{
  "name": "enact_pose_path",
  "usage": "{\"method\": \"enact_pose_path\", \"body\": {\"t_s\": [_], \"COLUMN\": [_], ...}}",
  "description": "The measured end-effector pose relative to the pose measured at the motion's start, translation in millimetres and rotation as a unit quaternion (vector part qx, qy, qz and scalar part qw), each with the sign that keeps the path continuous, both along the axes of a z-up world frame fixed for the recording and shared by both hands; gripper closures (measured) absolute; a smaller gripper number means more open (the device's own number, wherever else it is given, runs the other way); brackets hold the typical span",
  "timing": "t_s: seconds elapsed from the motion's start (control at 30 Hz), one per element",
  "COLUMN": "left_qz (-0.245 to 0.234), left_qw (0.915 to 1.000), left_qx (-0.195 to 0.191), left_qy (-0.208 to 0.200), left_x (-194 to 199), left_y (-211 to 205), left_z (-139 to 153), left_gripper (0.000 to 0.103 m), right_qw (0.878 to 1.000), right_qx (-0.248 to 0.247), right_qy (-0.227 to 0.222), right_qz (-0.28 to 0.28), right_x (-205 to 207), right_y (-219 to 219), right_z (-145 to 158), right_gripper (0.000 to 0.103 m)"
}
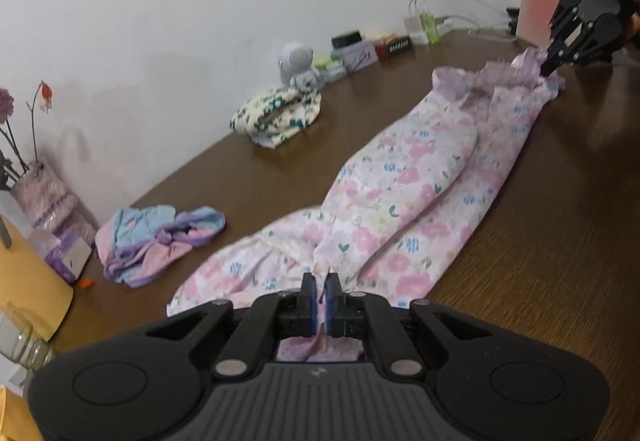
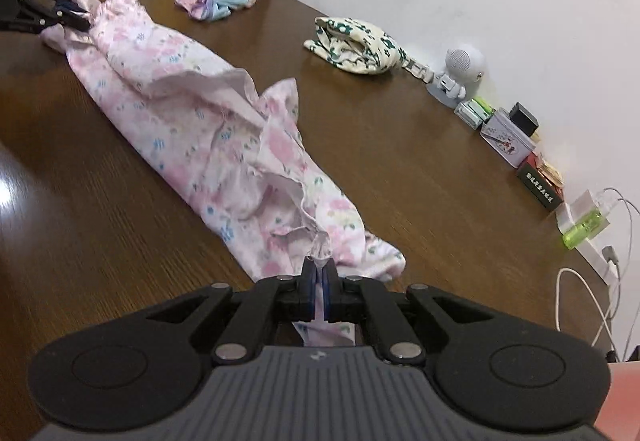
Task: Fold clothes
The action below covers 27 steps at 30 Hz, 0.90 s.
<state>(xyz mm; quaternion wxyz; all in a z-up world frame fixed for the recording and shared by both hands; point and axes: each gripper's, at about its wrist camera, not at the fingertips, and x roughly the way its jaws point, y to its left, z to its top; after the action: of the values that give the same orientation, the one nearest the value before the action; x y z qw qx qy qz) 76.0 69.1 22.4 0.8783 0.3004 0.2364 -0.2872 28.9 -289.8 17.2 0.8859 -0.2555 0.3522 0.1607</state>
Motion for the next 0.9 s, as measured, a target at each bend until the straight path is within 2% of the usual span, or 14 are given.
{"method": "enact_pose_path", "body": {"t_s": [0.1,0.2,0.27,0.33,0.4,0.5,0.6,0.73,0.83,0.87,0.9], "left_qz": [0.006,0.013,0.015,0.018,0.025,0.03,0.023,0.01,-0.005,-0.013,-0.021], "left_qw": [0.9999,0.9996,0.9994,0.9991,0.9989,0.999,0.9996,0.9999,0.9999,0.9998,0.9993], "left_qx": [-0.006,-0.014,-0.024,-0.033,-0.038,-0.034,-0.017,-0.002,0.002,0.014,0.029], "left_qy": [0.013,0.02,0.023,0.021,0.011,-0.001,0.001,0.003,0.009,0.01,0.009], "left_x": [2,3,1,-2,-3,-4,-2,3,9,10,11], "left_y": [1,3,6,9,13,17,20,21,17,13,8], "left_z": [-5,-8,-7,-4,0,3,2,-1,-2,-5,-7], "left_gripper": [0.096,0.09,0.089,0.082,0.069,0.061,0.055,0.053,0.053,0.063,0.099], "right_qw": [1.0,0.998,0.994,0.986,0.973,0.955,0.947,0.933,0.912,0.906,0.902], "right_qx": [0.019,0.062,0.111,0.168,0.228,0.29,0.307,0.334,0.38,0.393,0.401], "right_qy": [0.011,0.027,0.017,0.001,-0.004,0.027,0.078,0.132,0.151,0.156,0.16], "right_qz": [-0.001,0.002,0.004,0.011,0.032,0.055,0.051,0.007,-0.016,-0.02,-0.02], "right_x": [-4,-10,-18,-24,-22,0,36,76,87,89,91], "right_y": [-4,-10,-13,-11,2,35,76,104,105,107,109], "right_z": [2,13,29,45,57,51,29,-1,-12,-14,-16], "right_gripper": [0.1,0.092,0.075,0.059,0.058,0.056,0.056,0.056,0.056,0.062,0.073]}}
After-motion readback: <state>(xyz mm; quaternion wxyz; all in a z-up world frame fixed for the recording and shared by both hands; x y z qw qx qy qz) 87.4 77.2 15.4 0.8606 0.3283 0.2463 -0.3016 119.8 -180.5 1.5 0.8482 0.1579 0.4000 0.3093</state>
